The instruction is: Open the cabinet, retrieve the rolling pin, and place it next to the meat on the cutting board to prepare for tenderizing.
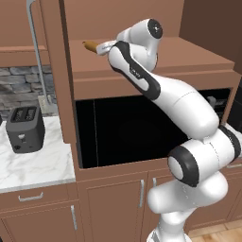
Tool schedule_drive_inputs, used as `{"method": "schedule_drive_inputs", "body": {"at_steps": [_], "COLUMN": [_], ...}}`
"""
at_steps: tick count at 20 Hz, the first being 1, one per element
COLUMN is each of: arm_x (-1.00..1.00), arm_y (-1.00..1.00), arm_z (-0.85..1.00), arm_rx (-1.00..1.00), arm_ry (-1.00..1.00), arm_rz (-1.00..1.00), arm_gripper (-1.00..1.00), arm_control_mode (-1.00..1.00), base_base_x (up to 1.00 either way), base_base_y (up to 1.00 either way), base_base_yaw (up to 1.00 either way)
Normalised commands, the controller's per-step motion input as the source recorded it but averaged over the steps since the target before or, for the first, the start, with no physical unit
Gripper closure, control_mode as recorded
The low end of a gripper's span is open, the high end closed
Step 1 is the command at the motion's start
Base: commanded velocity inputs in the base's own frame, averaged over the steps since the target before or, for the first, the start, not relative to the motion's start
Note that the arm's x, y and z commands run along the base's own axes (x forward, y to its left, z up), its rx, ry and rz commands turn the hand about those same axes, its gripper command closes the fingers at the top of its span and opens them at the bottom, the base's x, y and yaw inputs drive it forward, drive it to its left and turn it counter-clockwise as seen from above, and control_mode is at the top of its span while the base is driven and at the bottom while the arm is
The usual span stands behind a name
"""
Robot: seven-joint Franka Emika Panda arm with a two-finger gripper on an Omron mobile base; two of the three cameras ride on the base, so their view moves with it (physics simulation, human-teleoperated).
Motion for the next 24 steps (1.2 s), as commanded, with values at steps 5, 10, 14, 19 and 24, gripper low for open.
{"method": "schedule_drive_inputs", "body": {"at_steps": [5,10,14,19,24], "arm_x": [0.35,0.32,0.30,0.24,0.16], "arm_y": [0.00,0.00,0.07,0.29,0.34], "arm_z": [0.00,0.00,0.00,0.00,-0.01], "arm_rx": [0.00,0.00,0.00,0.00,0.00], "arm_ry": [0.00,0.00,0.00,0.00,0.00], "arm_rz": [-0.01,0.00,0.00,0.00,0.00], "arm_gripper": [-1.00,-1.00,-1.00,-1.00,-1.00], "arm_control_mode": [-1.00,-1.00,-1.00,-1.00,-1.00], "base_base_x": [0.00,0.00,0.00,0.00,0.00], "base_base_y": [0.00,0.00,0.00,0.00,0.00], "base_base_yaw": [0.00,0.00,0.00,0.00,0.00]}}
